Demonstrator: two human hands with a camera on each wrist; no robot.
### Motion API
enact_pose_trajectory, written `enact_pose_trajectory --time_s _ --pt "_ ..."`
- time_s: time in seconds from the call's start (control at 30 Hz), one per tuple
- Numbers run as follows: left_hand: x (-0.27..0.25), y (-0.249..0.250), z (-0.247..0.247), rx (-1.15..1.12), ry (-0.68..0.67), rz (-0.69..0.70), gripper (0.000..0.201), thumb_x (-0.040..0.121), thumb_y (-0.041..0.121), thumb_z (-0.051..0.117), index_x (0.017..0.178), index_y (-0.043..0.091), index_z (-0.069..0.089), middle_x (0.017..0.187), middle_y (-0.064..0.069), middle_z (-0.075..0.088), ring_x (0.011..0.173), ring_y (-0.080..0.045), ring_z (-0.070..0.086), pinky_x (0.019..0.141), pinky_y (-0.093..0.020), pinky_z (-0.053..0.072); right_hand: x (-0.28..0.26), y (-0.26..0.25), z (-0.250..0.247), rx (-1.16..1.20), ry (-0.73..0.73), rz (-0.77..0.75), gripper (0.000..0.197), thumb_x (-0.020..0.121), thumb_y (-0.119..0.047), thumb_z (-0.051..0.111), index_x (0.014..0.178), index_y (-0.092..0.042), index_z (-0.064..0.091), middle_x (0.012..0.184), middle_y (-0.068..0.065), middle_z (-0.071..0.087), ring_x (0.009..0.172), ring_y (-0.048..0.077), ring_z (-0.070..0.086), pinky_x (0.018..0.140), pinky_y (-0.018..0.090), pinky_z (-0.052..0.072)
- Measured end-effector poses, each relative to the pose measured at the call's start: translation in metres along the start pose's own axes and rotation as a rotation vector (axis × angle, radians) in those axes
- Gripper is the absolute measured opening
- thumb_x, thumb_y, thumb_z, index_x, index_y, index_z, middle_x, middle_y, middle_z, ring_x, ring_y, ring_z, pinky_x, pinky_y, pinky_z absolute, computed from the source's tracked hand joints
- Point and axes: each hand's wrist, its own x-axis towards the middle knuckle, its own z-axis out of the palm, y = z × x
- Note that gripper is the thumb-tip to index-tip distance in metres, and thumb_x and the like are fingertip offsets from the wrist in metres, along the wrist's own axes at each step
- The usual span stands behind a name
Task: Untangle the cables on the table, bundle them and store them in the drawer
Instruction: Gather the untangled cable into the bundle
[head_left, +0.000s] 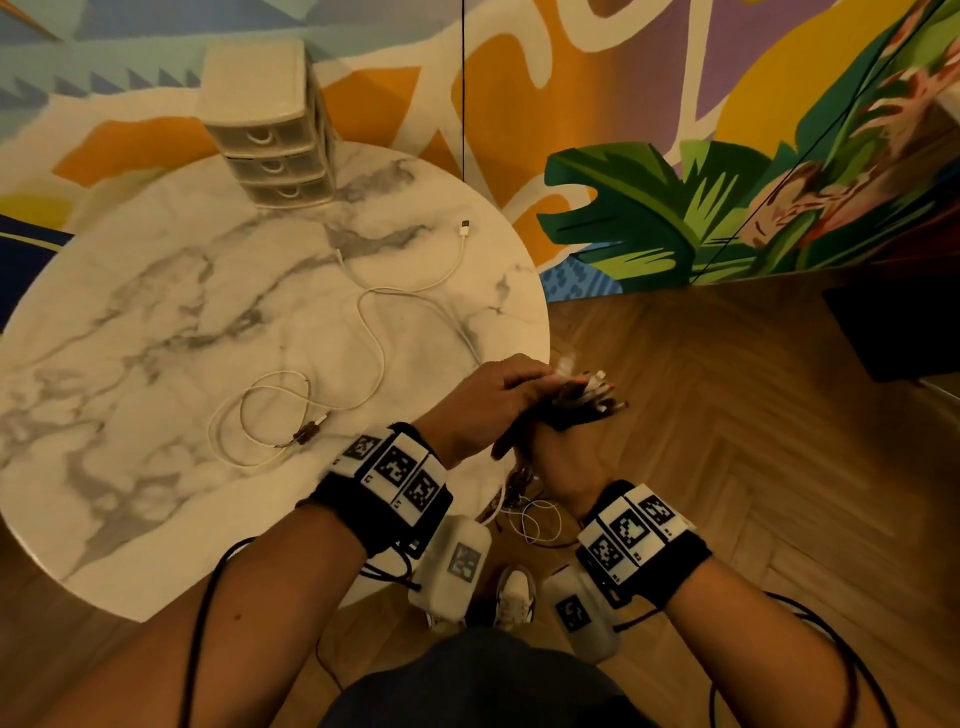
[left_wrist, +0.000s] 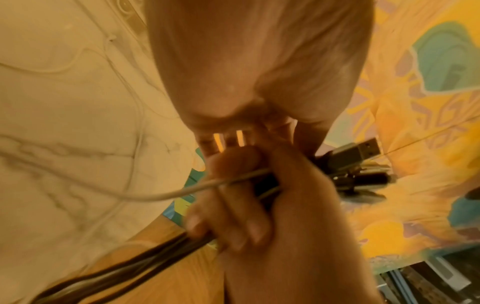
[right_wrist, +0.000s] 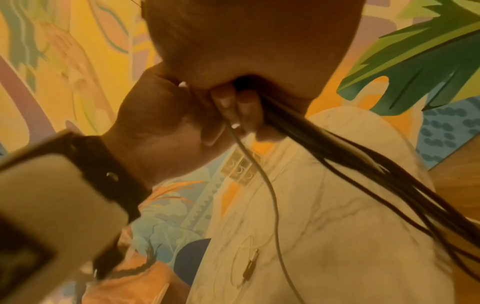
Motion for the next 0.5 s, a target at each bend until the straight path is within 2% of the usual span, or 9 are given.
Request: enact_pose_trajectory --time_s 0.03,0.07,0.1,0.13,0.2,0.27,0.3,0.4,0.5 --pt "-0.003 -0.003 0.001 -0.044 0.037 -0.007 0.020 0.097 0.017 0.049 0.107 0.010 0.065 0.083 -0.002 0.063 0.070 -0.026 0.063 0.062 -0.037 0.050 0.003 -0.002 0.000 0.120 0.086 0.023 0.038 0.099 -0.008 0.041 0.064 -0.014 0.055 0.052 -0.008 0.055 0.050 0.000 0.052 0.054 0.016 0.042" --pt "-0.007 -0.009 0.001 -0.082 0.066 -0.025 0.022 0.098 0.017 0.046 0.110 0.008 0.062 0.082 0.003 0.063 0.069 -0.011 0.063 0.062 -0.024 0.048 0.005 -0.004 0.000 0.276 0.163 0.077 0.036 0.099 -0.014 0.042 0.066 -0.014 0.057 0.051 -0.006 0.059 0.052 0.003 0.053 0.053 0.019 0.044" --pt "-0.011 -0.016 0.000 -0.081 0.071 -0.044 0.023 0.098 0.018 0.044 0.111 0.008 0.061 0.086 0.005 0.064 0.073 -0.001 0.063 0.066 -0.015 0.046 0.008 -0.006 -0.001 0.398 0.216 0.119 0.035 0.098 -0.017 0.045 0.066 -0.013 0.060 0.052 -0.005 0.061 0.053 0.008 0.055 0.054 0.022 0.046" --pt "-0.015 -0.025 -0.001 -0.030 0.056 -0.064 0.022 0.098 0.021 0.045 0.110 0.011 0.061 0.091 0.006 0.065 0.079 0.003 0.063 0.071 -0.012 0.046 0.011 -0.004 -0.002 0.466 0.247 0.140 0.037 0.097 -0.018 0.046 0.064 -0.011 0.061 0.054 -0.003 0.063 0.055 0.013 0.057 0.055 0.025 0.048" --pt "-0.023 -0.051 -0.006 0.210 -0.008 -0.096 0.022 0.095 0.031 0.050 0.101 0.016 0.065 0.091 0.006 0.067 0.085 -0.002 0.063 0.079 -0.018 0.047 0.014 -0.006 -0.005 0.465 0.281 0.133 0.039 0.095 -0.017 0.043 0.064 -0.006 0.065 0.064 0.006 0.067 0.063 0.019 0.060 0.063 0.030 0.050" --pt "-0.031 -0.077 -0.016 0.401 -0.054 -0.162 0.024 0.094 0.032 0.052 0.090 0.014 0.068 0.080 0.003 0.067 0.079 -0.010 0.063 0.078 -0.027 0.047 0.017 -0.008 -0.009 0.546 0.328 0.076 0.038 0.094 -0.014 0.039 0.074 0.002 0.066 0.077 0.015 0.069 0.072 0.025 0.064 0.068 0.028 0.053" --pt "-0.035 -0.090 -0.022 0.413 -0.052 -0.203 0.027 0.095 0.032 0.051 0.084 0.013 0.067 0.076 -0.001 0.066 0.074 -0.013 0.062 0.077 -0.032 0.048 0.019 -0.011 -0.013 0.647 0.307 0.077 0.038 0.095 -0.014 0.037 0.077 0.005 0.064 0.077 0.018 0.068 0.069 0.027 0.065 0.065 0.028 0.054" --pt "-0.044 -0.112 -0.051 0.352 0.048 -0.264 0.030 0.087 0.036 0.048 0.072 0.018 0.065 0.069 -0.007 0.067 0.066 -0.017 0.062 0.079 -0.043 0.049 0.025 -0.015 -0.027 0.825 0.250 0.141 0.048 0.100 -0.029 0.035 0.069 -0.002 0.060 0.053 0.007 0.058 0.043 0.017 0.050 0.054 0.028 0.048" --pt "-0.047 -0.114 -0.094 0.360 0.250 -0.251 0.023 0.090 0.019 0.055 0.069 0.019 0.065 0.056 0.001 0.065 0.059 -0.011 0.060 0.072 -0.037 0.048 0.030 -0.017 -0.042 0.867 0.364 0.173 0.052 0.097 -0.040 0.045 0.054 -0.011 0.049 0.040 -0.003 0.035 0.040 0.011 0.032 0.054 0.026 0.035"
